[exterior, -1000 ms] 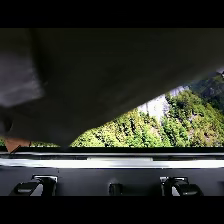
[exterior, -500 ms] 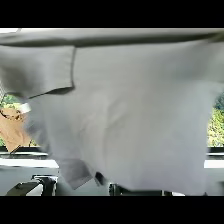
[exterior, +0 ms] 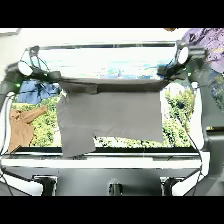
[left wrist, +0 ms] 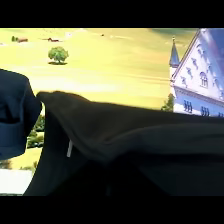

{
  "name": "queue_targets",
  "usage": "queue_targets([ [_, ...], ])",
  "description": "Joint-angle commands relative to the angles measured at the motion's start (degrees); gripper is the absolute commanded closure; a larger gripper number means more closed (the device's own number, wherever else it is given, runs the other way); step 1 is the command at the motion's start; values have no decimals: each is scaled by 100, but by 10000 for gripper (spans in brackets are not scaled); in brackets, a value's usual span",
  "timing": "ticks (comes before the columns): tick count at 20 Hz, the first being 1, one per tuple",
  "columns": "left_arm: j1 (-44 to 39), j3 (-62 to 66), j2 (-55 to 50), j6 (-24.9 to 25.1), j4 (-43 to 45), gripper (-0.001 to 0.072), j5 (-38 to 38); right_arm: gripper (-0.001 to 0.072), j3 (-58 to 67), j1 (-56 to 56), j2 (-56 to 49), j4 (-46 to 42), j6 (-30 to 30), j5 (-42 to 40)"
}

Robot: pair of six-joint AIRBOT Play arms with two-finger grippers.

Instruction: Fold the clothes and pants, and hang the long-sleeved shirts on hangers.

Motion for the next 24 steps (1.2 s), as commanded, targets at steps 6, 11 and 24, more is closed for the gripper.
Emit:
queue_targets([
  [6,184,122,-474,295,-28,457,136,275,7,-4,-420,1318,-72,208],
  [11,730,450,-15,2,-72,-3,-1187,169,-48,-140,702,914,-1475,1537],
  [24,1899,-1628,1849,15,-533,0,-1392,191,-5821,-2966,3390,3676,-3281,664],
])
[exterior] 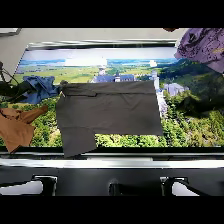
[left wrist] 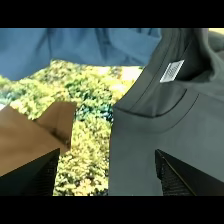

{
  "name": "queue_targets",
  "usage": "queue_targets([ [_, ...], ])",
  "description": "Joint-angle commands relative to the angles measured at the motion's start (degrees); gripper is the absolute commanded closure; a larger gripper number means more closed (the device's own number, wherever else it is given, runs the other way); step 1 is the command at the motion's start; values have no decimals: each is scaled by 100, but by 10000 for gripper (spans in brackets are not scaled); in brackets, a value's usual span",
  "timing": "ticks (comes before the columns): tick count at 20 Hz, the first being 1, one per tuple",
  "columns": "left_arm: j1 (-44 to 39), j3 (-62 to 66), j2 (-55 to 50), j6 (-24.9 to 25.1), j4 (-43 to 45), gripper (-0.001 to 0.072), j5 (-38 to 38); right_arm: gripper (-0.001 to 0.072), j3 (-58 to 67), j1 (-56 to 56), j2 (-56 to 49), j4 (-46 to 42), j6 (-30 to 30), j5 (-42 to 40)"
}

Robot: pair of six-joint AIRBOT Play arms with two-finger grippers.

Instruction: Fold the clothes and pants, and hang the long-sleeved shirts on hangers.

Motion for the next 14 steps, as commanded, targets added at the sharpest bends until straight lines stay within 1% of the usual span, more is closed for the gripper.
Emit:
queue_targets([
  [1,44,-227,168,20,-15,0,-7,191,-1582,-363,138,678,-813,-684],
  [2,37,-227,168,15,-17,0,-24,190,-1875,-363,101,675,-911,-951],
  [4,17,-227,168,17,-15,0,-52,190,-2245,-352,-83,699,-1097,-1150],
  [8,-7,-227,168,17,-13,0,-149,190,-2435,-352,-579,1075,-1486,-1246],
  [14,-26,-227,168,15,-17,0,-232,190,-2435,-352,-1060,1279,-1683,-1241],
])
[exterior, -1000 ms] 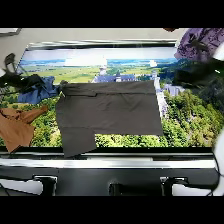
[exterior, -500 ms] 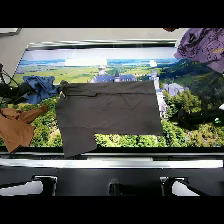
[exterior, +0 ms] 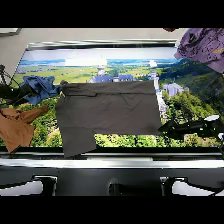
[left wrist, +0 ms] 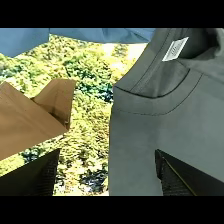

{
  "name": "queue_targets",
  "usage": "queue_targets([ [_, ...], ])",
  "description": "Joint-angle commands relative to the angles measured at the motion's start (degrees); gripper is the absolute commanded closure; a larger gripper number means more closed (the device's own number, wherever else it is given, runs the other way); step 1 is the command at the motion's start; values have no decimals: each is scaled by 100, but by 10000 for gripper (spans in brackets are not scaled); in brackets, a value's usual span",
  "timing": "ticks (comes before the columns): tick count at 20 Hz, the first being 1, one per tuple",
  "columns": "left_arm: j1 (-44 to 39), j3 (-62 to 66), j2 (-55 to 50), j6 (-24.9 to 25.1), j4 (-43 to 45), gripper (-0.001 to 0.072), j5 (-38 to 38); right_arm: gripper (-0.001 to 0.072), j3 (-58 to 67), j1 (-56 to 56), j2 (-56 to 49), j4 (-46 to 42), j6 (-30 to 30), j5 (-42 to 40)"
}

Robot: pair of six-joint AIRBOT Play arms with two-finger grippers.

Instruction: Fold the clothes and pants, and hang the long-sleeved shirts on hangers.

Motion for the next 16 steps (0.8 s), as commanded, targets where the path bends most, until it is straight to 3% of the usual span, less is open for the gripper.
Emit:
queue_targets([
  [1,-4,-2,4,0,0,0,-94,191,-42,0,-190,116,-166,-138],
  [5,7,-2,9,-254,4,-1,-289,194,-44,0,-234,162,-90,-66],
  [8,22,-7,11,-297,26,-1,-358,395,-55,0,-267,164,-79,-57],
  [10,81,-195,68,-278,48,-1,-402,472,-55,0,-267,168,-76,-46],
  [11,144,-424,155,-210,42,-1,-387,573,-55,0,-267,168,-83,-24],
  [12,249,-774,295,-76,11,-1,-363,682,-55,0,-267,170,-101,-7],
  [16,1010,-2660,1091,1119,-1425,-1,-136,680,-52,0,-264,278,-96,37],
])
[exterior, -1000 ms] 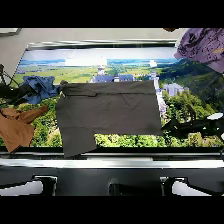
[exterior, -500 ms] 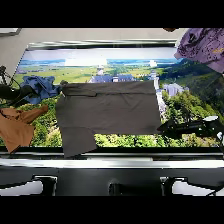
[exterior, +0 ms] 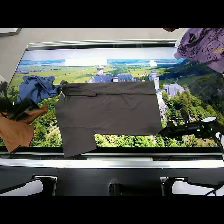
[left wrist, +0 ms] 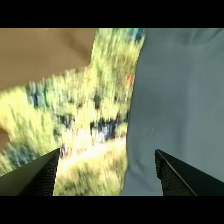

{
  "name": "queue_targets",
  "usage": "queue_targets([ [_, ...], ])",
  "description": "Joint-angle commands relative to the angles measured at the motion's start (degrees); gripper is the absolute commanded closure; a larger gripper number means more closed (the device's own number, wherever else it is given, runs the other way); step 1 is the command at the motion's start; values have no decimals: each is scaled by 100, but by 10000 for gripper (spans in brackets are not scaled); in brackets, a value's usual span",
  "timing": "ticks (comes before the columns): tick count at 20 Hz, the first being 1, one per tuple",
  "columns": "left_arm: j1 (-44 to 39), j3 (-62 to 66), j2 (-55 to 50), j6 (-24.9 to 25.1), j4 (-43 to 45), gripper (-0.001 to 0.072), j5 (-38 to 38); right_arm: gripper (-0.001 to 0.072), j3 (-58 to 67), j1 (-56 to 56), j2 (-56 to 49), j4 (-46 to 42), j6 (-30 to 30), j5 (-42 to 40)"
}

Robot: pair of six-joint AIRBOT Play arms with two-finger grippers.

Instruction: Fold the clothes and pants, and hang the long-sleeved shirts on hangers.

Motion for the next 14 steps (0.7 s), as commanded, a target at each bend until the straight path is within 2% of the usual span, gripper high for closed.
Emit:
queue_targets([
  [1,619,-1473,568,1110,-1392,-1,190,680,9,-2,2,173,2,114],
  [4,802,-2236,551,1893,-2243,0,289,680,9,-2,2,302,2,109],
  [6,654,-2518,461,2120,-2426,0,485,680,9,0,2,326,20,116],
  [8,400,-2603,313,2262,-2485,0,634,680,9,0,2,345,35,140],
  [14,-149,-2601,-15,2260,-2710,3,1193,680,9,-2,55,404,87,199],
])
